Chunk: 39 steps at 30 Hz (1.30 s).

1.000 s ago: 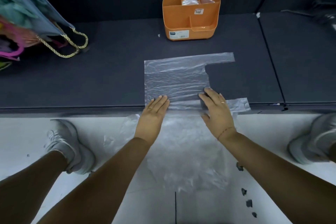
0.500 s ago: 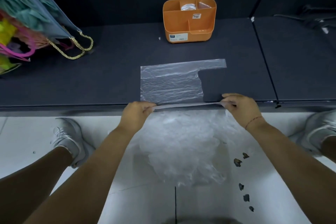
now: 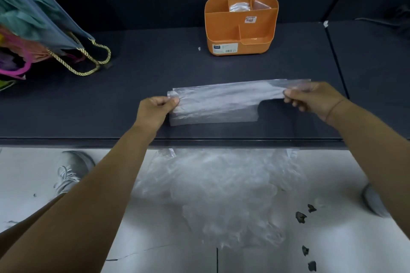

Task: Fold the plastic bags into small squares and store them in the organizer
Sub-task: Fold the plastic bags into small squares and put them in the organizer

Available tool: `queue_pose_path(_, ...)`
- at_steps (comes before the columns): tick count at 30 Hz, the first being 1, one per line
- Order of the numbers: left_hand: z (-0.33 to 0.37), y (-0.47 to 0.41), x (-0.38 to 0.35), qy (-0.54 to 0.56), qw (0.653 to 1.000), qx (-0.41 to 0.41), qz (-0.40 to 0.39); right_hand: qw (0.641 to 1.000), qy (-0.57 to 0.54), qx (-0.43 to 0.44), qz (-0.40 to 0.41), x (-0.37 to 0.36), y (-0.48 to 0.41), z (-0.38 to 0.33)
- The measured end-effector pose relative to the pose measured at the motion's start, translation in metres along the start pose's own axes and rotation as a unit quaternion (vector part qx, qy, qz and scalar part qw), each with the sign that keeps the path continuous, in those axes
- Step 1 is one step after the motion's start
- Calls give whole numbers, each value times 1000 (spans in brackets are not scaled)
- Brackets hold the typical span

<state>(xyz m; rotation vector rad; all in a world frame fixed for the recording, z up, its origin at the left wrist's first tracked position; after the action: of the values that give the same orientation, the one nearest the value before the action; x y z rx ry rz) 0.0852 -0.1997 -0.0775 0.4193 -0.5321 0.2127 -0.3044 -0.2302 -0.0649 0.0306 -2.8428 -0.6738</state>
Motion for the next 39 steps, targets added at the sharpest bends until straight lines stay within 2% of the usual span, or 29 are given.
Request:
queue_pose_path(5,-4,-23,-13,-51,997,3,53,994,26,-38,96,0,-35,11)
queue_pose_path(10,-5,-29,-16,-128,988,-19,81,982,93,-33,163,0,-45,15)
queue_pose_path(17,-4,-29,-11,-154,984,-37,85,958,180,-32,223,-9,-41,3)
queue_pose_path(22,1,-28,-4,-185,975,-60,108,951,171,-34,257,-14,-29,-1)
queue_pose_path(23,4,-25,-2,-212,964,-75,142,945,177,-18,276,-17,-24,-5)
queue_pose_path(25,19,-14,-7,-267,925,-164,215,929,206,89,294,-37,-13,-22)
queue_pose_path(26,29,-8,-18,-293,904,-221,220,925,213,161,270,-58,-9,-31)
queue_pose_path(28,40,3,-54,-350,876,-300,143,924,235,266,143,-115,-2,-44)
queue_pose_path(30,35,7,-84,-412,867,-276,39,912,298,281,-3,-169,0,-38)
queue_pose_path(32,17,5,-94,-479,849,-225,-7,886,389,241,-69,-194,-5,-18)
queue_pose_path(34,4,4,-90,-517,830,-212,-9,857,474,191,-64,-188,-14,3)
queue_pose_path(36,-4,1,-80,-527,826,-200,-7,839,515,174,-25,-167,-19,13)
queue_pose_path(39,-12,-3,-64,-547,820,-169,-9,843,520,137,13,-130,-23,21)
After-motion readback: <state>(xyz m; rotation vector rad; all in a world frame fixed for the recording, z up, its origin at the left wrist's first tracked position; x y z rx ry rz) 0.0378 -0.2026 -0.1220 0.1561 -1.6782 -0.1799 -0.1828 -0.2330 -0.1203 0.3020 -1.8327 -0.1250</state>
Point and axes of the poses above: each hand's wrist, its own y-axis away from the middle knuckle, its own x-axis out of the back of the hand, z = x × y, the point moved 6 cm from there along -y, towards the middle knuckle, and after that the axes turned 10 degrees about -y, right-handed, at the moved point
